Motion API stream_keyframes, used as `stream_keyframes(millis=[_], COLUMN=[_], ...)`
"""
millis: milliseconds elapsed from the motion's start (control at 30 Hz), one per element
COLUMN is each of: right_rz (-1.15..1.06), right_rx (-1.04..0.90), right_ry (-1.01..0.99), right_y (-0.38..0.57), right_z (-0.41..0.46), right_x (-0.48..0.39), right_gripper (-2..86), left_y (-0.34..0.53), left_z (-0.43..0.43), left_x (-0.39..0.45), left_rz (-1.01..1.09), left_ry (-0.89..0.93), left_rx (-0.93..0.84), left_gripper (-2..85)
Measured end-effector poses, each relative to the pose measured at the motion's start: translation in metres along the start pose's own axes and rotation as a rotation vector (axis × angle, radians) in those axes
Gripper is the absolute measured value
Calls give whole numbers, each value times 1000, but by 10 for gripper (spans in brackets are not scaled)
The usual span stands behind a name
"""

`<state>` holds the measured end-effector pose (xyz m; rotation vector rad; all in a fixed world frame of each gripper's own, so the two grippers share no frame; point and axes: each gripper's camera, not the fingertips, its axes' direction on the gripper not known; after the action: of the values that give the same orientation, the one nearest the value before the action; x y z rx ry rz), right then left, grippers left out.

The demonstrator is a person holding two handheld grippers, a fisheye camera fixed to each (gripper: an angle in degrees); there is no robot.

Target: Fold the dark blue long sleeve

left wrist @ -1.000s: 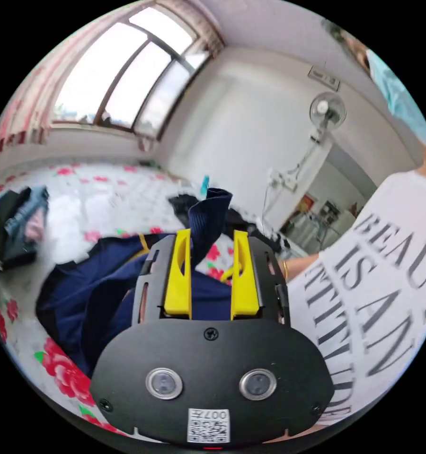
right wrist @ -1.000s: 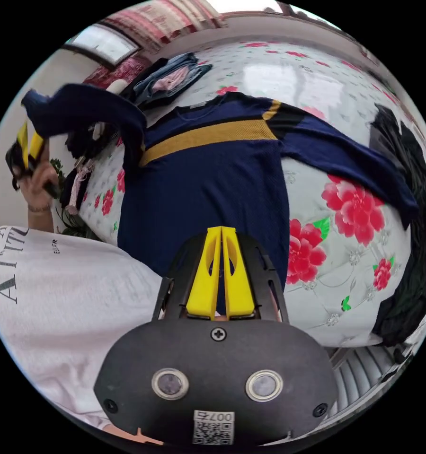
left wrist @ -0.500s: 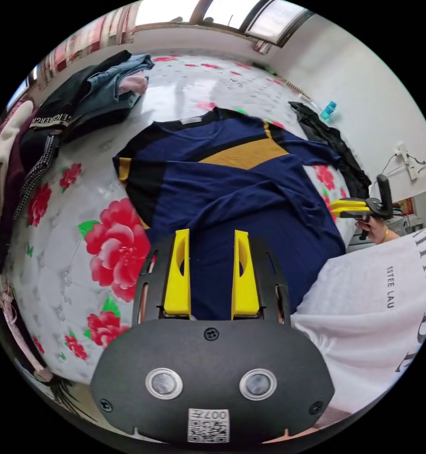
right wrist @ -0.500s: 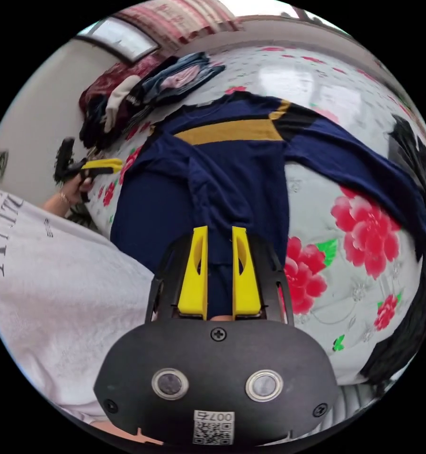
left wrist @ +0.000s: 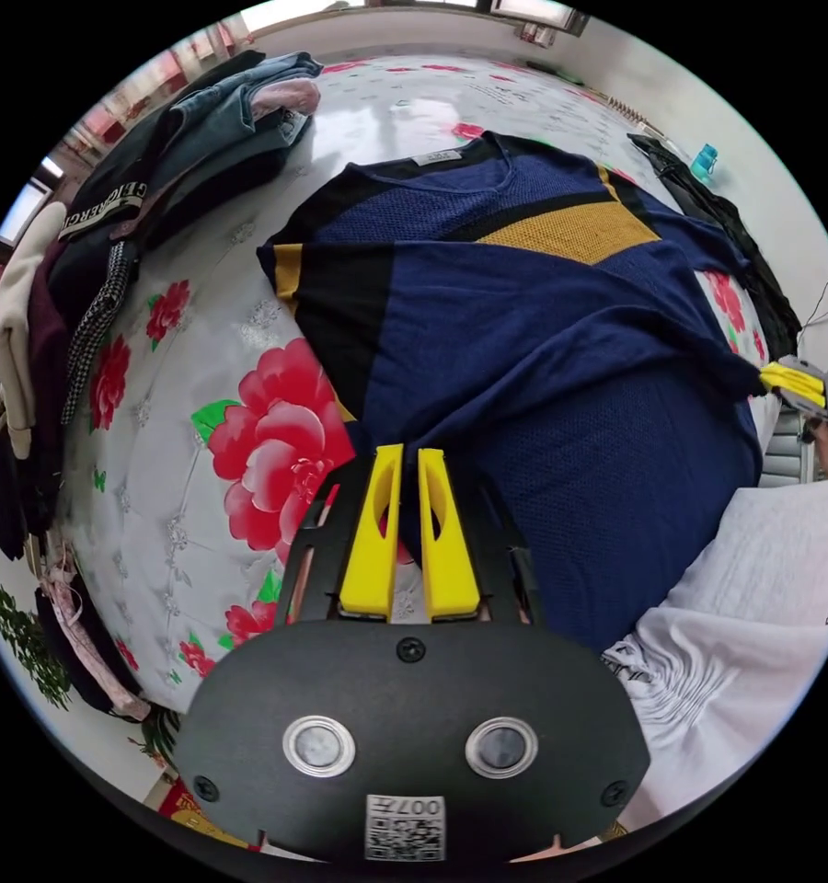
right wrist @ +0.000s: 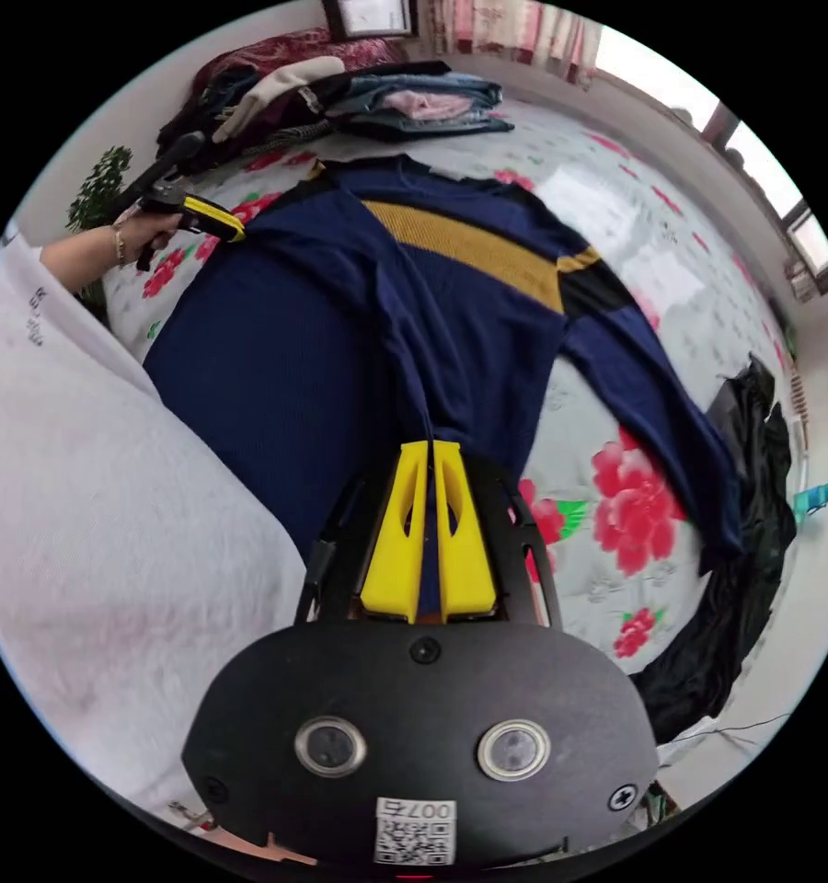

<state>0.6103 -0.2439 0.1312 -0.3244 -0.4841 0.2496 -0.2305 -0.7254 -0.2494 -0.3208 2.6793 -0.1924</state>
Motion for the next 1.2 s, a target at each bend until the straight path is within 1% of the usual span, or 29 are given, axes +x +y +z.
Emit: stream_keyframes(millis=[67,167,300,433,533,600,633,700,733,800,833,867,900,1000,1033,1067,1133,1200], right_rz=[-39,-114,-160,-98,-5,119,154,322,376,637,706,837,950,1092,1081,1017,859,615], right_rx=[-8,-115,-249,-240,-199,-126,-100,38,71,201,232,289,353,445,459,473,436,328], right_ry=[17,7,-127,-187,-291,-371,-380,-350,-329,-261,-253,-248,-257,-326,-352,-389,-432,-469], right_y=[8,21,33,39,46,59,63,88,95,131,141,162,182,209,208,200,179,150], right_z=[-11,4,46,58,54,37,32,10,6,-3,-4,-3,-1,9,10,11,14,24], right_x=[1,-5,-19,-12,10,42,52,101,116,186,204,239,271,328,334,339,330,291], right_gripper=[-1,-1,2,13,44,66,68,74,75,76,76,76,76,72,71,70,69,69], left_y=[-4,-8,-17,-31,-39,-37,-32,-22,-14,-3,1,1,0,-17,-29,-42,-62,-80], left_z=[1,6,9,12,12,7,1,-5,-8,-9,-10,-10,-10,-14,-16,-17,-16,-12], left_x=[1,2,-3,-18,-29,-34,-37,-44,-49,-57,-61,-62,-61,-50,-41,-30,-13,2], left_rz=[38,103,146,121,69,23,-10,-78,-136,-226,-279,-317,-330,-320,-285,-240,-153,-83], left_ry=[-31,-61,-60,-14,13,22,21,17,28,55,71,91,106,175,168,161,159,148], left_rx=[7,19,31,23,-5,-8,9,21,26,32,29,29,33,79,85,91,90,78], left_gripper=[17,19,34,52,71,79,79,77,73,65,61,59,57,55,55,56,60,61])
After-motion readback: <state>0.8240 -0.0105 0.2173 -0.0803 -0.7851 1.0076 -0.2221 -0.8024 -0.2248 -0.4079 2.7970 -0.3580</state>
